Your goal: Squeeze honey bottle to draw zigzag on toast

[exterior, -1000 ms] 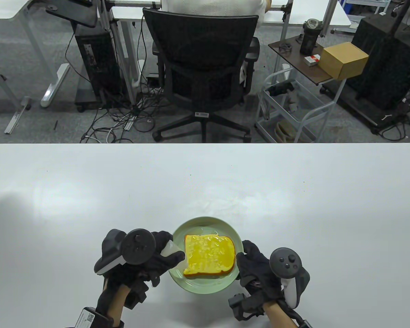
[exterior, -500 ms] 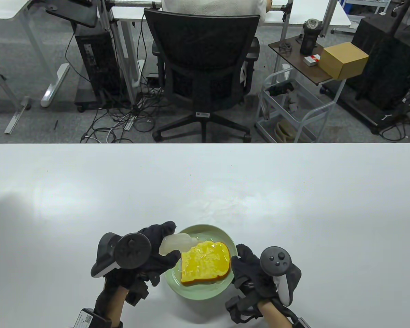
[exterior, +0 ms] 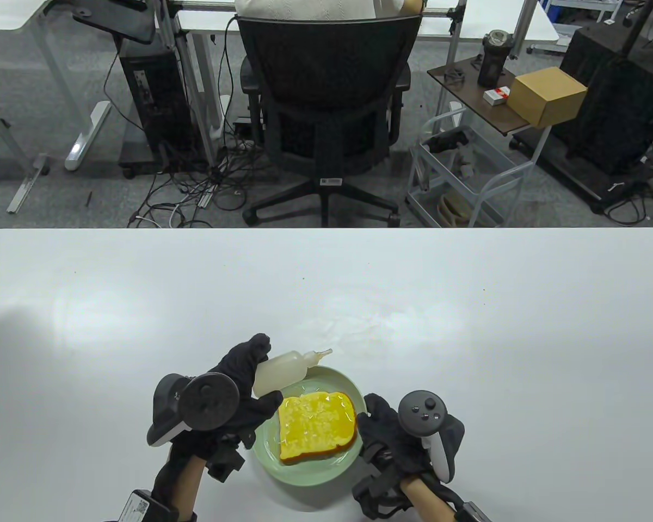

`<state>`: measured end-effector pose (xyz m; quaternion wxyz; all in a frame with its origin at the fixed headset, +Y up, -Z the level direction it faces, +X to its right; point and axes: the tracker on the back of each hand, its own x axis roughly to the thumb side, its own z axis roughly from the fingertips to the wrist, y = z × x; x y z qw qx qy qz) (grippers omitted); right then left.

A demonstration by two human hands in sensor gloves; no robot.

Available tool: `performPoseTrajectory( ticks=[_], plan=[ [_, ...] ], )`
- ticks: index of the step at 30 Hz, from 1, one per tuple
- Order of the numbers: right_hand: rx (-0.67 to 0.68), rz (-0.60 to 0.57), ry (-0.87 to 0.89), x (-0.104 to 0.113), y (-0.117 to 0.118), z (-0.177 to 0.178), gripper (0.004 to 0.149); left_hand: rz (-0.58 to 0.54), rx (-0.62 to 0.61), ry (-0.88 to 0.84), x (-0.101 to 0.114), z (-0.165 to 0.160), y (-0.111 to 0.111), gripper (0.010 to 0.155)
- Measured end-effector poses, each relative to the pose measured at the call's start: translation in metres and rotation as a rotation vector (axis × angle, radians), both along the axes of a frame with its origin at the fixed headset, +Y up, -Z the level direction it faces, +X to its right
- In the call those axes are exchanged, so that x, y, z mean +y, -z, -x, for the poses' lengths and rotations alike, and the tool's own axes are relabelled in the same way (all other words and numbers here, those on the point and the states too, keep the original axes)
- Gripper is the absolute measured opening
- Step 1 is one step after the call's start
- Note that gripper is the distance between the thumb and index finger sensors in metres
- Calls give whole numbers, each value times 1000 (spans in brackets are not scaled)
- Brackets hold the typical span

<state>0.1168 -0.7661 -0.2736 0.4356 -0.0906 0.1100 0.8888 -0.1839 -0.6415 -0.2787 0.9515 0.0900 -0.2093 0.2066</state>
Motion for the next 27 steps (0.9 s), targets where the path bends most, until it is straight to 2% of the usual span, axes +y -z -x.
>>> performPoseTrajectory(
  ticks=[3, 6, 18, 27],
  plan=[
    [43, 28, 36, 2, 0, -2, 59, -54, 22, -15, 3, 2, -3, 83],
    [60, 58, 98, 2, 0, -5, 58, -74, 49, -12, 5, 3, -5, 80],
    [160, 147, 71, 7, 1, -8, 56, -57, 36, -103, 3, 3, -4, 84],
    [121, 102, -18, 12, 1, -9, 56, -48, -38, -201, 3, 2, -4, 85]
  ],
)
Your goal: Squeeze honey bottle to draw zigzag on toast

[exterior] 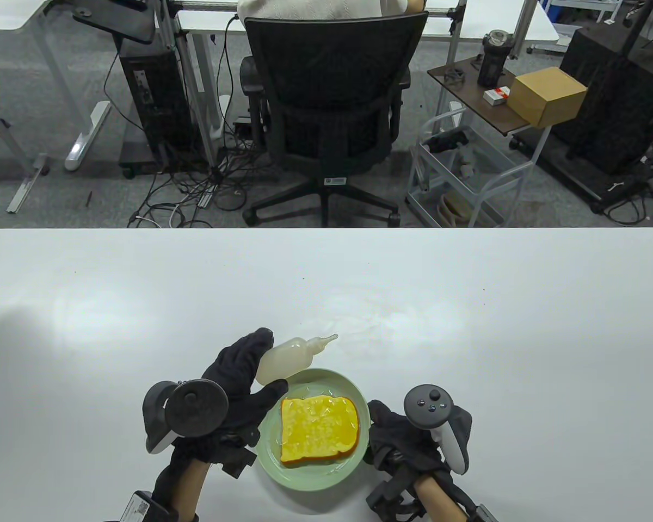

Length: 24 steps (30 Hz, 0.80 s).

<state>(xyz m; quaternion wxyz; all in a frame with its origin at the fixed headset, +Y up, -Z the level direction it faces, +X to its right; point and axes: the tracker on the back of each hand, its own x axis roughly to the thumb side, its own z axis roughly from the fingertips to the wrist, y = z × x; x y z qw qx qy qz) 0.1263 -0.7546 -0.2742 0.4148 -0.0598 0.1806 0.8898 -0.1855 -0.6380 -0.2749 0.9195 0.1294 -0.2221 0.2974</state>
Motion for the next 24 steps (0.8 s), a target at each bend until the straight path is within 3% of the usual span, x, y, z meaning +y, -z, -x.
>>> performPoseTrajectory(
  ticks=[12, 16, 20, 24],
  plan=[
    [10, -36, -168, 5, 1, -2, 54, 16, -53, -19, -1, -3, 1, 84],
    [9, -110, -266, 8, 0, -1, 45, 19, -63, -18, -1, -4, 1, 83],
    [-6, -141, -281, 15, -1, -2, 43, 25, -78, -32, -2, -4, 1, 82],
    [-88, -232, -263, 36, 0, -18, 43, 34, -95, -57, -2, -4, 1, 81]
  ],
)
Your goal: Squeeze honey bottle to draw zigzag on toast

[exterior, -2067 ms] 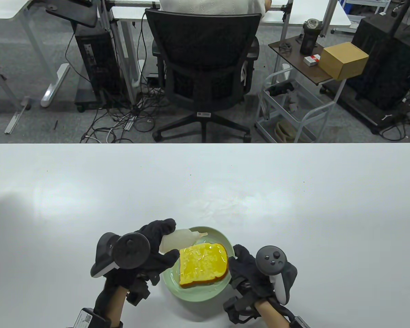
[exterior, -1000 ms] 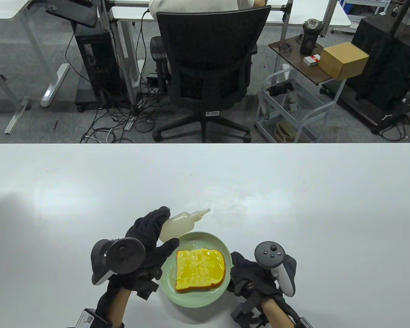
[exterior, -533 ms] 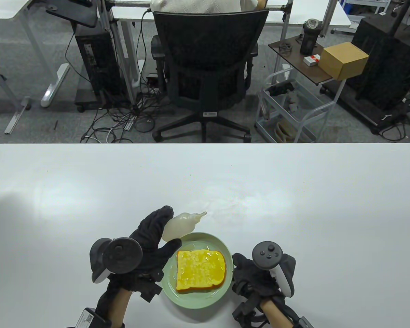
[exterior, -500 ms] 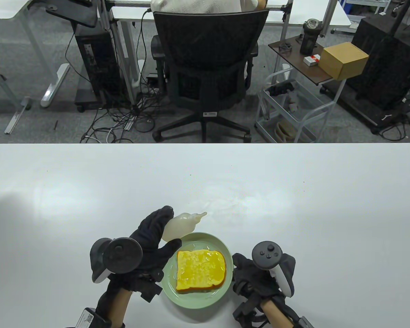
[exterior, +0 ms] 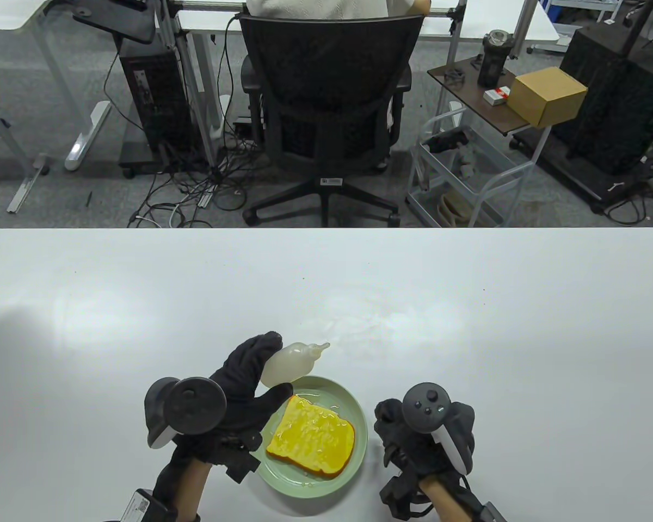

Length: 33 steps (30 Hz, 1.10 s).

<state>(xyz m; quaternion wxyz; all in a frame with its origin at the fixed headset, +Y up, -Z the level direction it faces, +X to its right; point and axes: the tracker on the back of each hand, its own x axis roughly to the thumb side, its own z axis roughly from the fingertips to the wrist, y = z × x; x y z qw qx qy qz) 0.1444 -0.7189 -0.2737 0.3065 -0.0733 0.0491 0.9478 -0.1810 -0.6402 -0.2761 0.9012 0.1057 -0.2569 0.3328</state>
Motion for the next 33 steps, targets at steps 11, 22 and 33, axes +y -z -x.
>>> performPoseTrajectory(
  ticks=[11, 22, 33],
  plan=[
    [-110, -23, -104, 13, 5, -57, 51, -3, 2, -3, -1, -1, 0, 81],
    [46, 164, -362, -23, 8, -34, 59, 10, 3, 9, -2, -2, 1, 82],
    [58, 32, -448, -25, 8, -18, 42, 24, 1, 52, -5, -5, 2, 82]
  ],
)
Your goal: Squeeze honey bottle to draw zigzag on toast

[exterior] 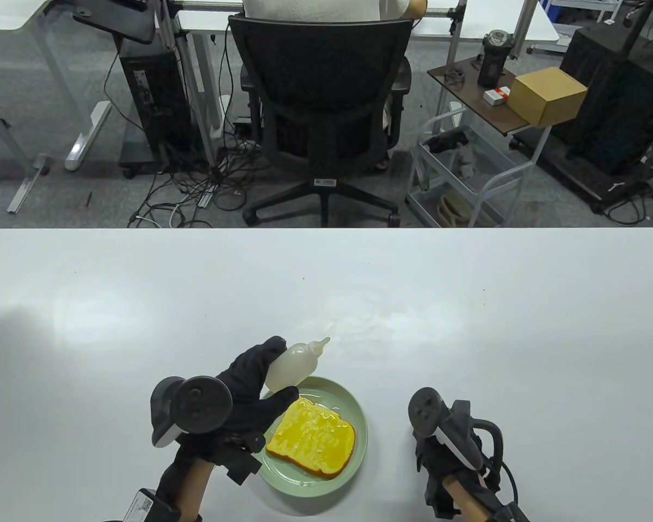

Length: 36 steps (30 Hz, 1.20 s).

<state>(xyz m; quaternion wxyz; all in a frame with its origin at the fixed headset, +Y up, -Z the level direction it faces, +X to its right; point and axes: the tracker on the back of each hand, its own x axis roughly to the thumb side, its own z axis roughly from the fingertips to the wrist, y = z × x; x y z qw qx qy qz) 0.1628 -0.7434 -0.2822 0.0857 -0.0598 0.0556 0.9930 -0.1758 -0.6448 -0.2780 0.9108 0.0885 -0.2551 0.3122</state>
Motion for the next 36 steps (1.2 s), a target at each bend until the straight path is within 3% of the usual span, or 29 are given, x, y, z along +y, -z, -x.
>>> performPoseTrajectory(
  ticks=[3, 7, 9, 11, 18, 28, 36],
  plan=[
    [51, -108, 214, 29, -1, 2, 42, 2, -1, 14, -1, -1, 0, 82],
    [149, -439, 635, 99, -11, 15, 42, 18, 0, 30, -4, -3, 2, 82],
    [184, -570, 725, 125, -16, 23, 43, 24, -1, 46, -6, -5, 3, 82],
    [214, -650, 785, 137, -18, 31, 43, 27, -1, 70, -7, -7, 3, 82],
    [280, -724, 746, 134, -17, 55, 43, 26, -5, 151, -11, -12, 3, 82],
    [365, -578, 710, 129, -10, 59, 46, 23, -13, 174, -13, -16, 4, 82],
    [334, -517, 578, 123, -5, 61, 43, 14, -10, 209, -17, -20, 5, 81]
  ],
)
